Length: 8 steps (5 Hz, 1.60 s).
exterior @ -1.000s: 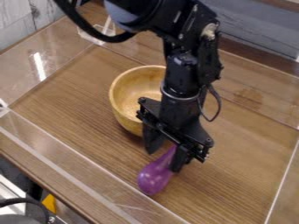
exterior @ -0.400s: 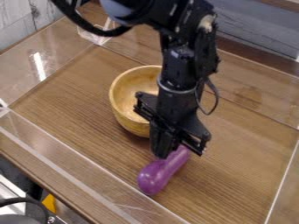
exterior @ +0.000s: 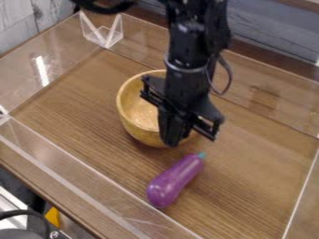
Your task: Put the purple eggplant in the brown bowl
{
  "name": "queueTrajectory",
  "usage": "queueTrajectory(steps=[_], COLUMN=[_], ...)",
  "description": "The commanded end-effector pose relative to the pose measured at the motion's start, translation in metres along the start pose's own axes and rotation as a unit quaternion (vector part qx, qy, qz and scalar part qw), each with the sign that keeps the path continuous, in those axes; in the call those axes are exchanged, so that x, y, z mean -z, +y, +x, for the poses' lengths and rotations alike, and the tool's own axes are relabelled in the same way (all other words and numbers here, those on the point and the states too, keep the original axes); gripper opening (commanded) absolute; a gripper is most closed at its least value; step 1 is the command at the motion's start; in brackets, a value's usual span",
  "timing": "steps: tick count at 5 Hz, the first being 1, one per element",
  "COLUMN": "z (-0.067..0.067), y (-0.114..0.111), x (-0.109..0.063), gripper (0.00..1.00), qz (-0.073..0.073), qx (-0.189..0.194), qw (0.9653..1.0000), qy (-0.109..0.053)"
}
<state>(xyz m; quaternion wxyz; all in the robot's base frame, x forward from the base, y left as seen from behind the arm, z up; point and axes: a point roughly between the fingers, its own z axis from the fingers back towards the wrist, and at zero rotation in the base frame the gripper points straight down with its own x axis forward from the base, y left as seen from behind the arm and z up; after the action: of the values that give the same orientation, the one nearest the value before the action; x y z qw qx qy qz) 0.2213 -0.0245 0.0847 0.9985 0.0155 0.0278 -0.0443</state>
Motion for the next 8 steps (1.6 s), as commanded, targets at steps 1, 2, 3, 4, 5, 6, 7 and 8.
queueTrajectory(steps=[1,2,3,4,5,6,7,8], z=[0.004,0.001,-0.003,-0.008,-0.012,-0.017,-0.020,-0.023], y=[0.003,0.005,0.004,0.002,0.000,-0.003,-0.006,-0.009], x=[-0.014,-0.013,-0.013,-0.012,-0.009,-0.005,0.000,0.005], gripper=[1.00,1.00,1.00,1.00,1.00,1.00,1.00,1.00], qz=[0.002,0.003,0.002,0.000,-0.003,-0.007,-0.011,-0.014], qx=[-0.003,-0.006,-0.010,-0.010,-0.009,-0.007,-0.006,-0.004], qw=[0.9995,0.9993,0.9991,0.9991,0.9990,0.9988,0.9988,0.9987], qy=[-0.033,-0.037,-0.041,-0.042,-0.043,-0.047,-0.048,-0.049])
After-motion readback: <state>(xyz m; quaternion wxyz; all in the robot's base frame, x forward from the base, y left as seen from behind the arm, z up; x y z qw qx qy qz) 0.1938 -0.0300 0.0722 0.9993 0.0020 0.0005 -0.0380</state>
